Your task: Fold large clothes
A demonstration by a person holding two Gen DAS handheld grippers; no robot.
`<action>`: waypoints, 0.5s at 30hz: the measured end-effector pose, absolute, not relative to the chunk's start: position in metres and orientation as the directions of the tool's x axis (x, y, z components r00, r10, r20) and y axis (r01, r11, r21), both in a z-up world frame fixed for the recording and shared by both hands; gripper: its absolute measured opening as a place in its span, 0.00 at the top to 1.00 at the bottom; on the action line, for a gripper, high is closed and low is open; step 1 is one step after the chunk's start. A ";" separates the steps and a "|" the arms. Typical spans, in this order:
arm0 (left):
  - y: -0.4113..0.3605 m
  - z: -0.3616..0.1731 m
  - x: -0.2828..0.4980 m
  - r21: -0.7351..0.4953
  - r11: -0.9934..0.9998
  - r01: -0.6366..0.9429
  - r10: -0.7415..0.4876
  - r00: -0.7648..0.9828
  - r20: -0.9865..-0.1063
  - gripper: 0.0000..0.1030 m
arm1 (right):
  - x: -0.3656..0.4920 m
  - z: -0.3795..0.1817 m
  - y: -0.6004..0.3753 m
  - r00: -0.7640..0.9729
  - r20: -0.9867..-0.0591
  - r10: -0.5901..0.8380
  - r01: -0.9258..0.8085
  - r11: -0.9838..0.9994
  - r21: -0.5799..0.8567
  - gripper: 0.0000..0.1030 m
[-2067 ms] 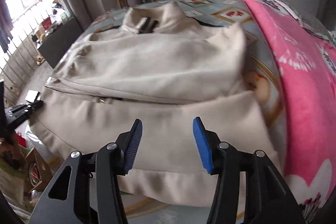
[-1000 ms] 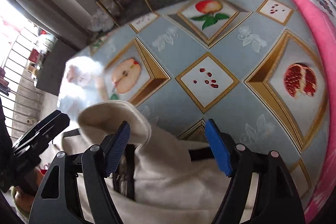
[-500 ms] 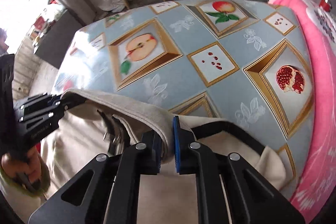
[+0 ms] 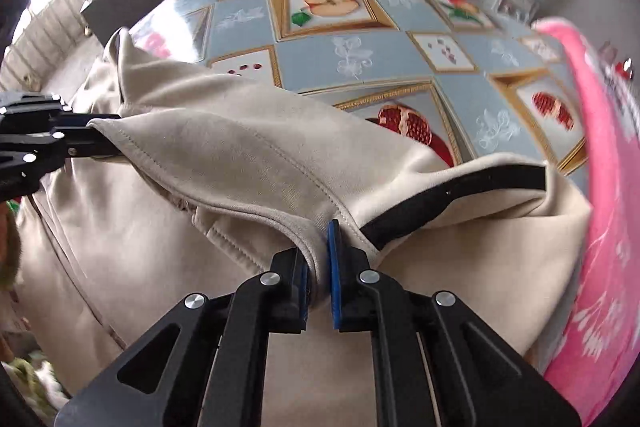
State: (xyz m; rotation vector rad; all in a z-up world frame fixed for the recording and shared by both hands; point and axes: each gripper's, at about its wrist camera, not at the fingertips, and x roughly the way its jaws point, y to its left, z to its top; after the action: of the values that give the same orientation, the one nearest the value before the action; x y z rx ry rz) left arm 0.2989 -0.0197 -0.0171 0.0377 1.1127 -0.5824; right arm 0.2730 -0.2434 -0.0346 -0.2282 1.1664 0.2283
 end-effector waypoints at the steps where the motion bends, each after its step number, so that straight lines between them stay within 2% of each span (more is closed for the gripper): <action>1: -0.017 -0.017 0.294 -0.248 0.850 0.465 -0.420 0.314 -0.851 0.84 | 0.269 -0.032 -0.242 0.371 -0.927 0.062 -0.307 0.950 -0.060 0.88; 2: -0.013 -0.016 0.288 -0.248 0.847 0.470 -0.423 0.315 -0.849 0.84 | 0.264 -0.027 -0.243 0.356 -0.931 0.084 -0.315 0.949 -0.035 0.85; 4: -0.005 -0.016 0.283 -0.263 0.842 0.471 -0.438 0.311 -0.844 0.83 | 0.255 -0.011 -0.250 0.338 -0.932 0.129 -0.306 0.952 0.021 0.70; 7: 0.011 -0.015 0.278 -0.284 0.839 0.464 -0.454 0.311 -0.835 0.83 | 0.246 0.017 -0.259 0.385 -0.904 0.185 -0.290 0.954 0.072 0.59; 11: 0.031 -0.013 0.275 -0.335 0.827 0.451 -0.496 0.307 -0.812 0.83 | 0.251 0.050 -0.263 0.447 -0.821 0.355 -0.295 0.925 0.239 0.58; 15: 0.047 -0.009 0.277 -0.428 0.818 0.384 -0.552 0.318 -0.771 0.82 | 0.277 0.034 -0.239 0.435 -0.793 0.427 -0.308 0.898 0.314 0.59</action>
State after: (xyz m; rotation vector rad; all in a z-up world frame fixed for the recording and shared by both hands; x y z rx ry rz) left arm 0.2774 0.0467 -0.0090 -0.1769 1.0846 -0.6201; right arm 0.2774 -0.2389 0.0341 0.1289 1.0232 0.4592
